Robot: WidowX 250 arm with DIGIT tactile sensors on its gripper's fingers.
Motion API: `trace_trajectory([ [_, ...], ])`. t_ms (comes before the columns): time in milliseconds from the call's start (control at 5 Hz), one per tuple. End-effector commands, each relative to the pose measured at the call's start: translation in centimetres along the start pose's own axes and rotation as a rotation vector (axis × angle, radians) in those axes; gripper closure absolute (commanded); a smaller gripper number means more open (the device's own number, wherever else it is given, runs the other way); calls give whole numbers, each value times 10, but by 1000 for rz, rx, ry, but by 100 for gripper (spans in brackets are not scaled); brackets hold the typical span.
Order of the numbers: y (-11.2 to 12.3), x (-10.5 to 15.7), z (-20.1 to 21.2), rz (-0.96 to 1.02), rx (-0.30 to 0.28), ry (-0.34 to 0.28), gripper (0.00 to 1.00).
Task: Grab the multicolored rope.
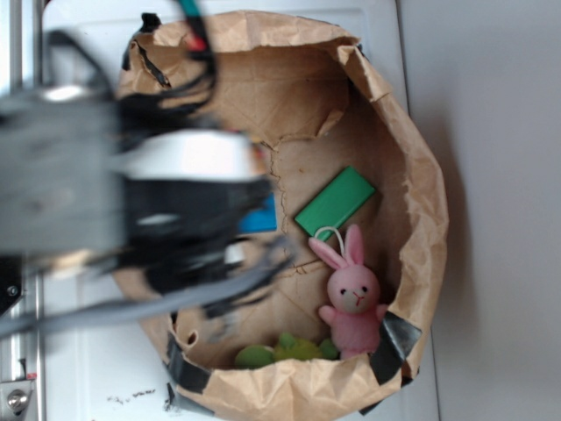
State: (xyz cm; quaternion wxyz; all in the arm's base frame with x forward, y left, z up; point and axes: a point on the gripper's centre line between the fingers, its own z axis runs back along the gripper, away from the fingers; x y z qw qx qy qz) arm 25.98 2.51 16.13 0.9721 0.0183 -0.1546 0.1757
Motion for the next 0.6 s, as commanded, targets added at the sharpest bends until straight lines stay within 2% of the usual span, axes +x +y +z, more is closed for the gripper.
trace_trajectory([
  [0, 7, 16, 19, -15, -53, -34, 100],
  [200, 12, 14, 24, -35, -96, -10, 100],
  [400, 15, 15, 24, -33, -98, -14, 100],
])
